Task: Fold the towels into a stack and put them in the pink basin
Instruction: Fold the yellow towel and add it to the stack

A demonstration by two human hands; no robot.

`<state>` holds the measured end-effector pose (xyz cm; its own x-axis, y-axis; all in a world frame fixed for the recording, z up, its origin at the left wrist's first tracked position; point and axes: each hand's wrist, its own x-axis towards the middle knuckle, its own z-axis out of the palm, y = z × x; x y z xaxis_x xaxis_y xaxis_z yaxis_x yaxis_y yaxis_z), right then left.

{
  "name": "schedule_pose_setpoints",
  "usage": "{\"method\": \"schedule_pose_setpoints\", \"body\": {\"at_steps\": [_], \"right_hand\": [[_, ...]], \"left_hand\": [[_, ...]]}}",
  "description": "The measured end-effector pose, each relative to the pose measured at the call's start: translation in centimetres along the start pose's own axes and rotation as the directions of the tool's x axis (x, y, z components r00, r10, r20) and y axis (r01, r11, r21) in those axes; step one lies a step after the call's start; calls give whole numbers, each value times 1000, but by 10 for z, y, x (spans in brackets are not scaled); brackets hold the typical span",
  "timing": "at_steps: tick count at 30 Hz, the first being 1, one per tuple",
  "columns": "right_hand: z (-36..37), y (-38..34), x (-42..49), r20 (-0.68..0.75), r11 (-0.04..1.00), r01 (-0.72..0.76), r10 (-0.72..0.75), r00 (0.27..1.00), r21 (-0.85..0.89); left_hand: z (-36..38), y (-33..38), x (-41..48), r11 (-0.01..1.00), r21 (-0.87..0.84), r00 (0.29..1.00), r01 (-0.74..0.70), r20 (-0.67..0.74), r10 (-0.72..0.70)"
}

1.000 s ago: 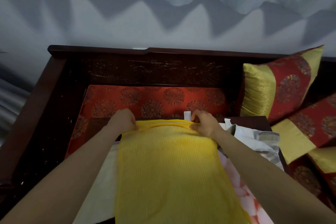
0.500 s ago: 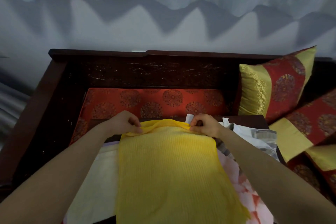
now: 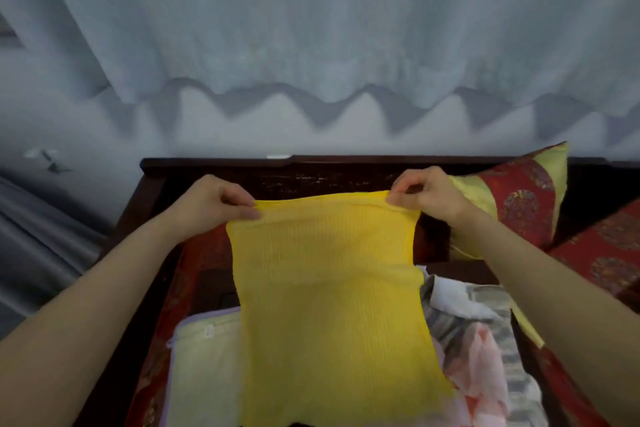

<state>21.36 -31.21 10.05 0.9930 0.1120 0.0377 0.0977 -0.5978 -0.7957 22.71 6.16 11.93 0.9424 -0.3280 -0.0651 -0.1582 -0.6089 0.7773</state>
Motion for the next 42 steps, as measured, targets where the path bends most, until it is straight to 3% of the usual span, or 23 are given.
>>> {"method": "schedule_pose_setpoints", "body": {"at_steps": [4, 7, 15, 18, 21, 23, 26, 29, 32, 35, 38, 42], "right_hand": [[-47, -66, 1, -76, 996, 91, -89, 993, 19], [-65, -99, 2, -51, 978, 176, -183, 982, -114], [-65, -138, 7, -152, 884, 309, -380, 912, -351], [-55, -138, -9, -56, 840, 362, -418, 907, -404], [-37, -122, -40, 157, 786, 466, -443, 883, -405], [-17, -105, -69, 303, 788, 494, -401, 864, -367], [21, -65, -110, 469, 839, 480, -326, 821, -257], [63, -13, -140, 558, 933, 305, -151, 816, -194], [92, 26, -151, 599, 971, 159, -20, 800, -180], [100, 36, -132, 502, 995, -3, 54, 863, -103], [106, 33, -92, 232, 991, -129, 131, 964, -24], [133, 37, -31, 6, 971, -188, 190, 982, -146]], "left_hand": [[-48, 52, -15, 993, -41, 989, -109, -101, 104], [-77, 75, -21, 982, 55, 974, -181, -125, 187], [-106, 105, -39, 937, 247, 897, -246, -308, 316], [-100, 90, -60, 902, 315, 893, -295, -245, 378], [-77, 59, -97, 801, 478, 908, -361, -14, 418], [-53, 34, -127, 771, 507, 922, -384, 165, 351], [-8, -8, -163, 878, 375, 933, -298, 310, 184], [37, -50, -181, 926, 312, 876, -211, 481, 37], [60, -78, -176, 968, 223, 830, -117, 557, -28], [58, -92, -150, 995, 49, 869, 92, 484, -104], [52, -101, -114, 935, -183, 939, 304, 226, -261], [62, -114, -64, 887, -278, 919, 368, -35, -393]]}}
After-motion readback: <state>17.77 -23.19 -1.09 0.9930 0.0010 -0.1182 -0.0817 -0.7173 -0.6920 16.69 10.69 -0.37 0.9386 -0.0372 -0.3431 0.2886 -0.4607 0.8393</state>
